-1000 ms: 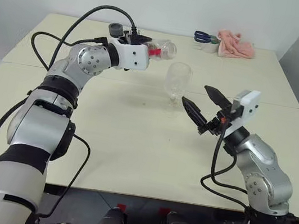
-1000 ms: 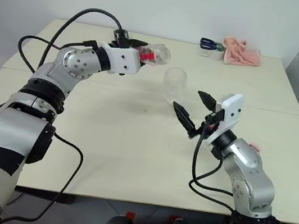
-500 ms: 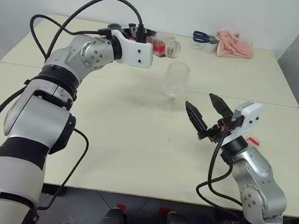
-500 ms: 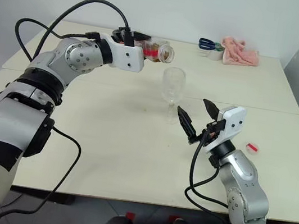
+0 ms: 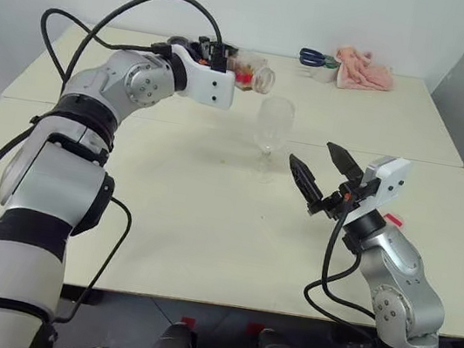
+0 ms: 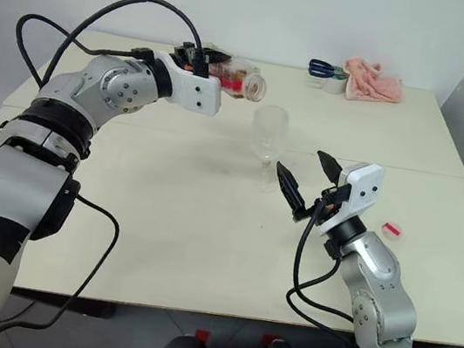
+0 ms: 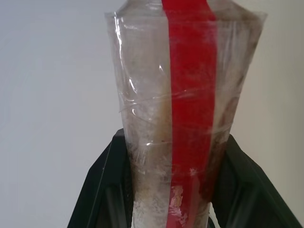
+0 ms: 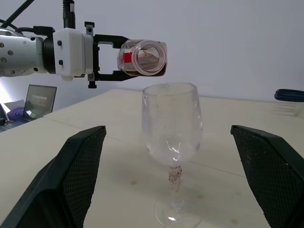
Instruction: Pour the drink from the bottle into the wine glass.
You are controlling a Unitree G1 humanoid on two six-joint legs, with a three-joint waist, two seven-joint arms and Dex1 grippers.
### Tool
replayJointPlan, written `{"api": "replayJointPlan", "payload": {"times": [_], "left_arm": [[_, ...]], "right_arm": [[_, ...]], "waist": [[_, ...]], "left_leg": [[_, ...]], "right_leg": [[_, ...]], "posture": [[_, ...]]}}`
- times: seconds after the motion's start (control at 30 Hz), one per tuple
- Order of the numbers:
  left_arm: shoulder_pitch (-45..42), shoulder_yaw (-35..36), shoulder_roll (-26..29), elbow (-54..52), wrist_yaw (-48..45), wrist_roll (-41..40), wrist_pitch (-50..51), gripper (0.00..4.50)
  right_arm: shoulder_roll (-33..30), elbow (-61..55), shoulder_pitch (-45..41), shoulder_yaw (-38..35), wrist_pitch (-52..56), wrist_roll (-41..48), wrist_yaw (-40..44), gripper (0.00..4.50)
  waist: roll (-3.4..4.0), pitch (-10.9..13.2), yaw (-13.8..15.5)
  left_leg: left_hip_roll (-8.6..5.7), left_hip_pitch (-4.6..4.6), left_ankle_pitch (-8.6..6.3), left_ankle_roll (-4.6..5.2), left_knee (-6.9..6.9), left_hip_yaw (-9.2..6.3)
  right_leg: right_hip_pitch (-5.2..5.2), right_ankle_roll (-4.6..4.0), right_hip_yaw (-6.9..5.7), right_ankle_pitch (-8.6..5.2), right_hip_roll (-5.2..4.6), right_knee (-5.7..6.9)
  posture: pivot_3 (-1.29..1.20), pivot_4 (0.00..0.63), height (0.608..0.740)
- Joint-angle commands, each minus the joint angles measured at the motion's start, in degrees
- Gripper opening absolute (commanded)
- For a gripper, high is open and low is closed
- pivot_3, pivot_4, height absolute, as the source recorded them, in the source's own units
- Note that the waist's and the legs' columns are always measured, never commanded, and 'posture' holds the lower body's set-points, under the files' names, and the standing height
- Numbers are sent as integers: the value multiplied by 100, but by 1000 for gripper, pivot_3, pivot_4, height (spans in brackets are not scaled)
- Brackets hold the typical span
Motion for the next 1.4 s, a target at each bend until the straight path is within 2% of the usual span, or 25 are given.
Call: {"api": "replayJointPlan", "payload": {"times": [0.03,1.4], "left_arm": [[-332,0,111,-63,188,17,-60,1688],[-798,-534,187,139,738,604,13,1688]], "right_arm": [[24,-204,-93,-55,-117,30,-43,4500],[59,-198,-84,-113,-128,63,-196,4500]], "waist": [[0,0,0],[0,0,-1]], "left_leg": [[0,0,0,0,0,0],[-2,4,0,0,9,2]], "right_leg": [[0,0,0,0,0,0],[-1,0,2,0,0,20]], "posture": [[0,150,740],[0,150,740]]}}
